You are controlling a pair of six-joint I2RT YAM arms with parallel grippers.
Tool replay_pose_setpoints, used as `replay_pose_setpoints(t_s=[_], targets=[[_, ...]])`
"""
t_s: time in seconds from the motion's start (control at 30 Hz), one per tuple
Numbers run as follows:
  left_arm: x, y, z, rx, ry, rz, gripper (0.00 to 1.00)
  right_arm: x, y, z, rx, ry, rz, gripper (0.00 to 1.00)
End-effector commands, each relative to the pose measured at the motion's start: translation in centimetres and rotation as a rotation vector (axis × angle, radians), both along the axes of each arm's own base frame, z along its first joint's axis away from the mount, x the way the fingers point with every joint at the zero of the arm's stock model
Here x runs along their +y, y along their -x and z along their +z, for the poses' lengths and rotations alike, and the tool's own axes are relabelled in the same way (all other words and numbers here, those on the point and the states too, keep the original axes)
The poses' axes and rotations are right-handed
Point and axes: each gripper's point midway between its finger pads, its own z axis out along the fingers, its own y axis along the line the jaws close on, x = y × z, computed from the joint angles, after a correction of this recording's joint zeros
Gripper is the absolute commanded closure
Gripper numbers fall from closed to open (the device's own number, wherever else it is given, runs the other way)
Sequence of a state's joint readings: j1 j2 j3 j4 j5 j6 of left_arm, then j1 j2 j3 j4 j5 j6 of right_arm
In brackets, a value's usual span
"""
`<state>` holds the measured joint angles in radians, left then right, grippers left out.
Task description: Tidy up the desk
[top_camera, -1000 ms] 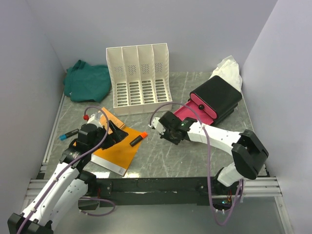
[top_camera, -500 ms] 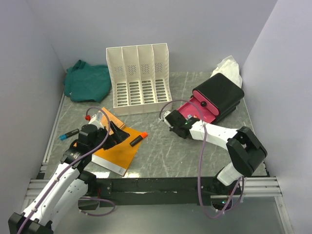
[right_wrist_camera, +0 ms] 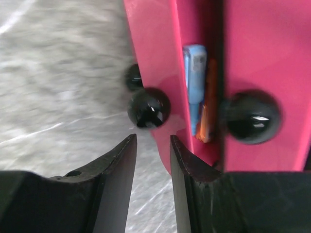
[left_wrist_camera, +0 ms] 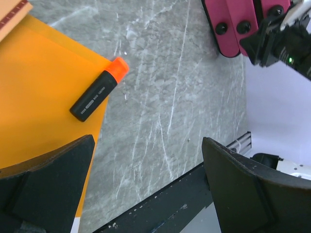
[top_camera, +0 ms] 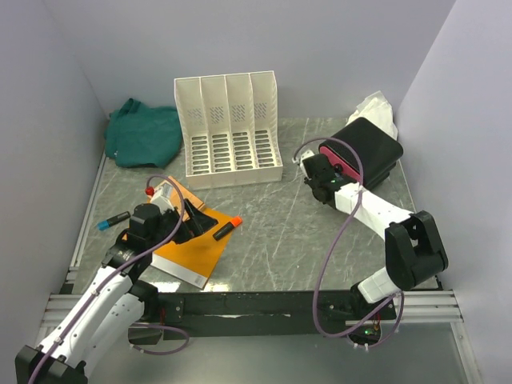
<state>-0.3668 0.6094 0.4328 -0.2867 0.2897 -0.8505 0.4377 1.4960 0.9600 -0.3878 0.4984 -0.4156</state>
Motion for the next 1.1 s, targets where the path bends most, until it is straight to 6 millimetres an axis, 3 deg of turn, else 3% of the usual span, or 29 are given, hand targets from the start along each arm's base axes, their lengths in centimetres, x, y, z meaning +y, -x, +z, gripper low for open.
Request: replay_pose_setpoints(t_s=[0.0, 0.37, 0.53, 0.63, 0.67, 0.73, 0.8, 0.83, 0.9, 0.93, 1.0, 1.03, 1.07], targets=[[-1.1, -0.1, 1.3, -0.079, 0.036, -0.072, 0.01, -1.6, -2.7, 2.6, -0.112, -0.001, -0.056, 0.58], [-3.4, 0.4, 1.4, -0.091, 0.131, -0.169, 0.0, -2.0, -1.9, 3.8, -0.114, -0.06, -0.035, 0.49], [-5.0, 0.2, 1.9, -0.113, 0.138, -0.201, 0.0, -2.7, -1.9, 3.2, -0.09, -0.086, -0.047, 0.47], [-6.8, 1.0, 2.1, -0.111, 0.143, -0.251, 0.01, -0.2, -0.4, 3.7, -0.024, -0.213, 0.063, 0.46], [-7.3, 0.6, 2.1, -0.117, 0.145, -0.25, 0.01, 2.3, 1.1, 3.8, 0.059, -0.325, 0.17, 0.46], [-8.6, 1.0, 1.3, -0.093, 0.133, -0.286, 0.01, 4.2, 2.6, 6.3, 0.05, -0.436, 0.265, 0.46], [-9.9, 0.6, 1.7, -0.109, 0.137, -0.303, 0.01, 6.1, 4.5, 9.0, 0.033, -0.551, 0.358, 0.45], [-10.9, 0.9, 0.5, -0.076, 0.118, -0.332, 0.01, 6.1, 4.7, 9.8, 0.012, -0.582, 0.365, 0.45], [-12.4, 0.3, 1.3, -0.099, 0.119, -0.353, 0.01, 6.4, 5.8, 11.3, -0.012, -0.646, 0.395, 0.45], [-13.4, 0.3, 0.0, -0.067, 0.093, -0.375, 0.01, 5.5, 5.7, 11.5, -0.029, -0.663, 0.369, 0.45], [-15.1, -0.7, 1.1, -0.1, 0.093, -0.398, 0.0, 4.9, 6.3, 12.4, -0.065, -0.717, 0.351, 0.45], [-16.5, -1.3, 0.8, -0.094, 0.078, -0.418, 0.01, 5.5, 6.9, 12.8, -0.061, -0.78, 0.39, 0.45], [-17.3, -1.8, 0.9, -0.1, 0.077, -0.429, 0.0, 4.4, 7.1, 12.9, -0.093, -0.804, 0.369, 0.45]])
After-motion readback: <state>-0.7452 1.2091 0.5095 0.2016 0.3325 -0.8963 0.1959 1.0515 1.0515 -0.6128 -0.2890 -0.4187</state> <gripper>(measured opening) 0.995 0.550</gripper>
